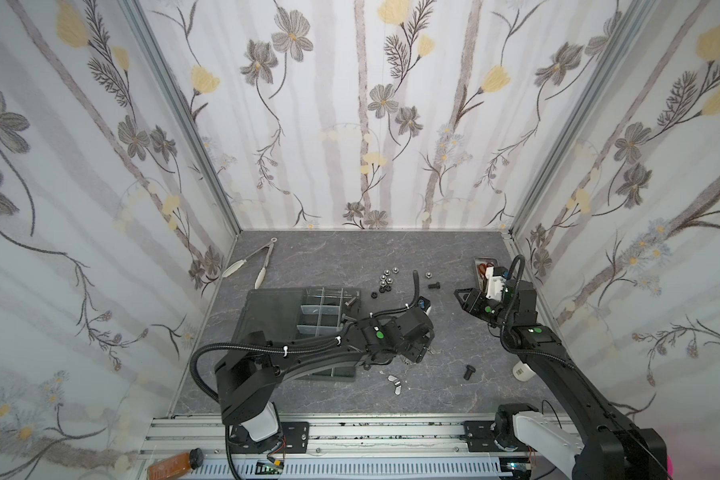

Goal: Sort the screws and nuts into containers
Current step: 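Withdraw the right gripper while the left gripper reaches toward a black bolt, then lower the left gripper onto the black bolt near the white bottle and grasp it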

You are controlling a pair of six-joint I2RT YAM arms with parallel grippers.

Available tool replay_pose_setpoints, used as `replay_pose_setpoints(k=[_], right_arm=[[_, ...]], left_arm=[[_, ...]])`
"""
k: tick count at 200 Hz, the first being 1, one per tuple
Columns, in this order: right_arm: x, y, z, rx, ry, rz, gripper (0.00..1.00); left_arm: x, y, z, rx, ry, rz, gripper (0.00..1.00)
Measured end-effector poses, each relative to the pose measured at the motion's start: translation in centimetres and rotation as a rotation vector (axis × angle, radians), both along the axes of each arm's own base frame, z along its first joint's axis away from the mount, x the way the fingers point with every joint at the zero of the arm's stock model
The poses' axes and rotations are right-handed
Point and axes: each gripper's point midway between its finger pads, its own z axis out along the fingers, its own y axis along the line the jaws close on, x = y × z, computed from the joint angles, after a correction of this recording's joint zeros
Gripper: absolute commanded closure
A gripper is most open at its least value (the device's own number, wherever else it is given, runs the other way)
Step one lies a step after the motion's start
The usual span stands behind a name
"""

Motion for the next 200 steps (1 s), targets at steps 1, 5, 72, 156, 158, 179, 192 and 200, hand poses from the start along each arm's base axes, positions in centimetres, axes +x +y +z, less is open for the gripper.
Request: replay_pose_setpoints(k=[1, 5, 72, 156, 158, 179, 192, 200], right_arm=[[0.0, 0.0, 0.0, 0.000, 0.000, 0.000, 0.54], [0.0, -0.6, -0.1, 0.002, 0.000, -0.018, 0.54], [-0.5, -4.3, -1.0, 0.029, 0.023, -0.142, 0.50], [-0.3, -6.1, -1.3, 0.070, 0.030, -0.204, 0.49], [-0.3, -6.2, -1.3, 0.070, 0.029, -0.205, 0.49], [-0.1, -6.7, -1.2, 0.076, 0.024, -0.220, 0.50], [-0.1, -7.2, -1.3, 0.080, 0.024, -0.237, 0.50], [-0.1, -7.5, -1.4, 0.089, 0.028, -0.253, 0.50]], left_arm=[[-0.1, -0.2, -0.2, 0.006, 0.002, -0.001, 0.28], [-0.3, -0.6, -0.4, 0.009, 0.004, -0.004, 0.28], [-2.9, -6.2, -4.6, 0.063, 0.077, -0.047, 0.30], [-4.5, -11.1, -7.2, 0.032, 0.162, -0.072, 0.42], [-4.5, -11.2, -7.3, 0.032, 0.163, -0.073, 0.42], [-4.9, -12.1, -8.0, 0.037, 0.168, -0.079, 0.42], [-5.2, -12.6, -8.3, 0.038, 0.173, -0.086, 0.42], [-5.4, -12.9, -8.5, 0.040, 0.175, -0.091, 0.42]])
